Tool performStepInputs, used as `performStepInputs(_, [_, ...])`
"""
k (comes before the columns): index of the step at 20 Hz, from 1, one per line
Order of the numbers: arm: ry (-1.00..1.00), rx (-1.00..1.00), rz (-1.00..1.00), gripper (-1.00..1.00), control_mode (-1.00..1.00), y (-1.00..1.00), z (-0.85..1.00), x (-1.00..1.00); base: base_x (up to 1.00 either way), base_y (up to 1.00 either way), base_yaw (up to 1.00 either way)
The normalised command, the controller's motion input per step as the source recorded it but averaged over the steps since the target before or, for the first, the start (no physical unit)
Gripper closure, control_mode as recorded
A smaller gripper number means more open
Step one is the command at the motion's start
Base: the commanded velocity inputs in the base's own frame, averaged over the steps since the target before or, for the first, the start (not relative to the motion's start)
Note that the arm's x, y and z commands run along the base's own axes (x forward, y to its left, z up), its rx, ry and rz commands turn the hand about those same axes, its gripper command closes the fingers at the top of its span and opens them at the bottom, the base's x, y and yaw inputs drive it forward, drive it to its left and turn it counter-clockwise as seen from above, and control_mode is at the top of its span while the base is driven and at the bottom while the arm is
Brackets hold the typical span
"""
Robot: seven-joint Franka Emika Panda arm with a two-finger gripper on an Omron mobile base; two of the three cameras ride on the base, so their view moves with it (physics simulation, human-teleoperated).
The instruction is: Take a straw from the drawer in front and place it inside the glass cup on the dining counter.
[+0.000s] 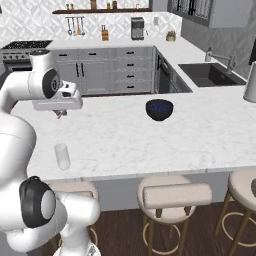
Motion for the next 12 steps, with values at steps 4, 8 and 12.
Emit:
performStepInputs(4, [-0.12,-0.21,0.26,1.0,-1.0,-0.14,0.22,0.05,0.0,0.0,0.0])
performStepInputs(8, [-0.2,-0.33,0.46,1.0,-1.0,-0.32,0.19,0.0,0.0,0.0,0.0])
performStepInputs(12, [-0.12,-0.42,0.51,1.0,-1.0,-0.11,0.01,0.0,0.0,0.0,0.0])
